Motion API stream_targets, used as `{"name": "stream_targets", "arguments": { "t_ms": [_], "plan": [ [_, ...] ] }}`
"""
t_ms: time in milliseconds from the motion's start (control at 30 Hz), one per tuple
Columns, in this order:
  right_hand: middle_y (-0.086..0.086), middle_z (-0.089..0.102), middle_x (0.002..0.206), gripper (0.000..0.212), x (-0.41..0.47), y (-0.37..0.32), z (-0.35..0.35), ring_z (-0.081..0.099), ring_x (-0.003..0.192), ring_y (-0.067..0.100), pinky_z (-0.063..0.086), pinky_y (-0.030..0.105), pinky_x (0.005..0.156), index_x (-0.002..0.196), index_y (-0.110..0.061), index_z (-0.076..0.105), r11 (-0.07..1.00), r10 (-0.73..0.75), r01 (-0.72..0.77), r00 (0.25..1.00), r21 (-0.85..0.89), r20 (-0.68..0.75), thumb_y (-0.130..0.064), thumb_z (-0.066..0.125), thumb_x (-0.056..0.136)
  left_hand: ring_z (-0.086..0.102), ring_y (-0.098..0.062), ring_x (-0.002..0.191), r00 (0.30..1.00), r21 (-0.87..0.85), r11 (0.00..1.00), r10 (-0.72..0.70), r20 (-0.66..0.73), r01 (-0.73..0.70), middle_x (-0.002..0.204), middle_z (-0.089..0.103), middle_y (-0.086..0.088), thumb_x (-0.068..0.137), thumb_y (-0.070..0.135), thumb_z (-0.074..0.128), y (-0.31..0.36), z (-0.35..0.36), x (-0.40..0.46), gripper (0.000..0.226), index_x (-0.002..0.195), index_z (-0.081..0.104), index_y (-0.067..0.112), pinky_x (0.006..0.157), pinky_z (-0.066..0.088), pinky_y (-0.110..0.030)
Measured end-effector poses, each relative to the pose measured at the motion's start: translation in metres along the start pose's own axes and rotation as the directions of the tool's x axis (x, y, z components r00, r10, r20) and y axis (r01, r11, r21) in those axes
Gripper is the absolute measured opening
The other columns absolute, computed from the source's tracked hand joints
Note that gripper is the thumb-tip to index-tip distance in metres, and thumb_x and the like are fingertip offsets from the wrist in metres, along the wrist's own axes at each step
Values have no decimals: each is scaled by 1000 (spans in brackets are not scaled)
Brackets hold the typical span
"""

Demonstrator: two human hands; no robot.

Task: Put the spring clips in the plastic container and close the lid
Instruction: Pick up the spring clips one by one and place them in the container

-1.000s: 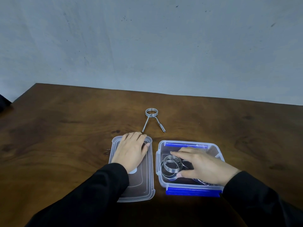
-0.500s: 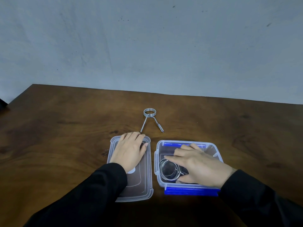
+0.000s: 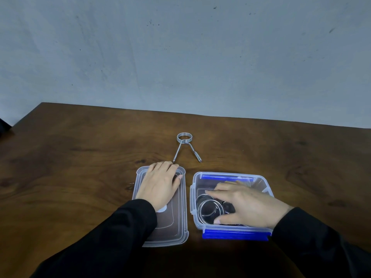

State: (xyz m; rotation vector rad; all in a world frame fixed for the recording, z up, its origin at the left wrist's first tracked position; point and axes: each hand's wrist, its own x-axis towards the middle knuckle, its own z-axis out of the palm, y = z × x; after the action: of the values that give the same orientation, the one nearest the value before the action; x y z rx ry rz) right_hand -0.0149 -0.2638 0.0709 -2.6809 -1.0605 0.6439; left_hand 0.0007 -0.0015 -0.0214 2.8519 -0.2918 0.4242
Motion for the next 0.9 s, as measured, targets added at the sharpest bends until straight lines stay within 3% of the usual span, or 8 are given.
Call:
{"name": "stream_targets", "arguments": {
  "t_ms": [233,400,600,700,833,900],
  "plan": [
    [-22,54,129,62,-3,2,-2,52,114,0,46,23,98,148,-38,43,995,50,-46,998,92,-49,-62,51,92,60,-22,110,1000,3,1000,-4,-4,4,117,67,-1,99,38,51,1,0,0,31,120,65,19,102,43,-42],
    [-22,53,133,58,-1,3,1,51,108,-3,42,14,92,147,-37,45,993,73,-69,997,92,-41,-60,49,94,59,-22,111,1000,4,1000,2,2,-2,118,67,-1,99,38,49,0,0,0,32,121,64,19,103,41,-41],
    [-20,56,127,49,-1,5,1,57,110,2,49,18,92,143,-36,50,988,110,-104,992,117,-52,-53,49,97,58,-21,113,1000,0,1000,-2,14,2,119,66,0,99,39,45,0,-1,0,35,121,64,19,104,40,-40],
    [-18,59,109,45,5,4,-4,60,99,6,53,27,85,130,-32,62,984,113,-77,968,164,-224,-56,47,95,58,-21,114,1000,1,1000,-3,20,3,120,66,0,100,39,46,-1,0,1,34,122,64,19,104,41,-40],
    [-8,66,92,33,36,4,-24,63,83,12,54,39,78,108,-20,74,972,193,-86,820,217,-538,-46,59,94,58,-21,112,1000,-8,1000,-4,18,4,119,66,0,100,37,48,0,-1,1,31,121,64,19,104,41,-40],
    [-5,71,94,32,61,-2,-40,66,87,15,55,38,80,102,-20,73,950,275,-138,792,279,-545,-48,59,94,58,-20,113,1000,-12,1000,-4,20,4,120,66,0,100,38,48,-1,0,1,32,122,63,20,105,40,-39]
  ]
}}
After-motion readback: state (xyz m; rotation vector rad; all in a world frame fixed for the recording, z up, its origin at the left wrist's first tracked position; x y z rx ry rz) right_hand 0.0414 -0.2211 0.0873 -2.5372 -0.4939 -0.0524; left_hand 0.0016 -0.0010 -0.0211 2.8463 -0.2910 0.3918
